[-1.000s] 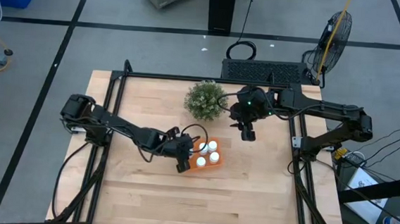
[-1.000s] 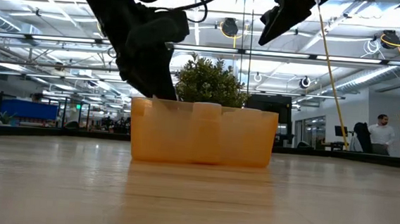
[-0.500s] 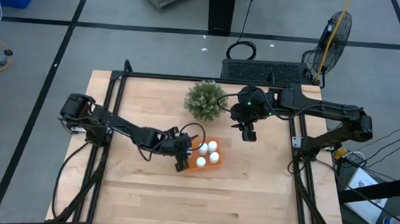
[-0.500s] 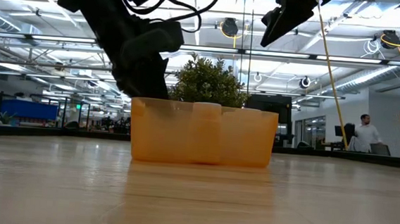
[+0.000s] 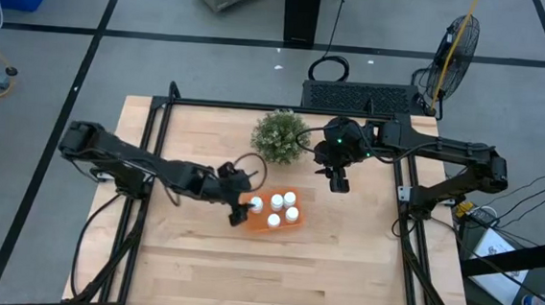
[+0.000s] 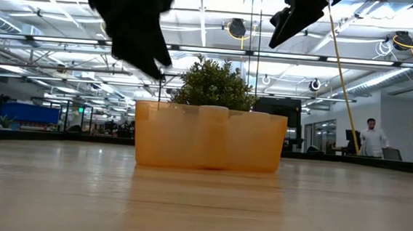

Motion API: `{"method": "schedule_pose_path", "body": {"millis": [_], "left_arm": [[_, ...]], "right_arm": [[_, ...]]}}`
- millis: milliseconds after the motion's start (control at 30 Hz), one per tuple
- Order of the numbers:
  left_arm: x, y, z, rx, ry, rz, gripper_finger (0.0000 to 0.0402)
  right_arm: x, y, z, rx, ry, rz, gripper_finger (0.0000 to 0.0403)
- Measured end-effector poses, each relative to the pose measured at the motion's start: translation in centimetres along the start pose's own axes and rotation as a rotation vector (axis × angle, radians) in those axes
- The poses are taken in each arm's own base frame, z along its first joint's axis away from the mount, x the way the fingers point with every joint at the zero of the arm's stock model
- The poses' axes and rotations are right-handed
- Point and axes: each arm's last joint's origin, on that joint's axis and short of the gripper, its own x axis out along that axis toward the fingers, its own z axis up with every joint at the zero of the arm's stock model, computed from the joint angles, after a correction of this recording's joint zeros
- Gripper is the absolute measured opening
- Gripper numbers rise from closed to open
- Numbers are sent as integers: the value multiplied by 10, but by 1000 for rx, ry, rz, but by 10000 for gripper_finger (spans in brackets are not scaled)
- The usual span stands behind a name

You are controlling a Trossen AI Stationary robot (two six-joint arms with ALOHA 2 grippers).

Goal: Pick and place pill bottles into a basket
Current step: Return to Home Position

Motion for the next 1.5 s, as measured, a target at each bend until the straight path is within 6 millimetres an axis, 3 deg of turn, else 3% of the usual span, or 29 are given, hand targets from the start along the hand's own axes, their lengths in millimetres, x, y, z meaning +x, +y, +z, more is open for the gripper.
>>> {"method": "schedule_pose_path", "body": {"millis": [200, 333, 533, 633, 767, 900, 1000, 1167, 1500], "left_arm": [[-74, 22, 12, 3, -128, 76, 305], [-118, 40, 0, -43, -293, 107, 290], [-158, 64, -31, -119, -492, 36, 272], [-170, 74, -41, -125, -565, 12, 268], [-175, 85, -55, -39, -611, 40, 271], [-167, 88, -67, 170, -610, 69, 267], [-158, 88, -76, 262, -597, 40, 263], [-142, 91, -93, 240, -565, -30, 266], [-107, 92, -129, 222, -631, -244, 259]], "right_arm": [[-4, -1, -3, 72, -13, 53, 157], [-21, 1, -14, 118, -96, 130, 157], [-36, 11, -44, 161, -227, 60, 157], [-37, 15, -56, 268, -337, 18, 157], [-37, 22, -77, 396, -442, 42, 157], [-34, 32, -91, 312, -532, 203, 157], [-33, 33, -94, 352, -551, 240, 157], [-33, 33, -93, 360, -558, 243, 157], [-43, 28, -72, 375, -782, 260, 157]]}}
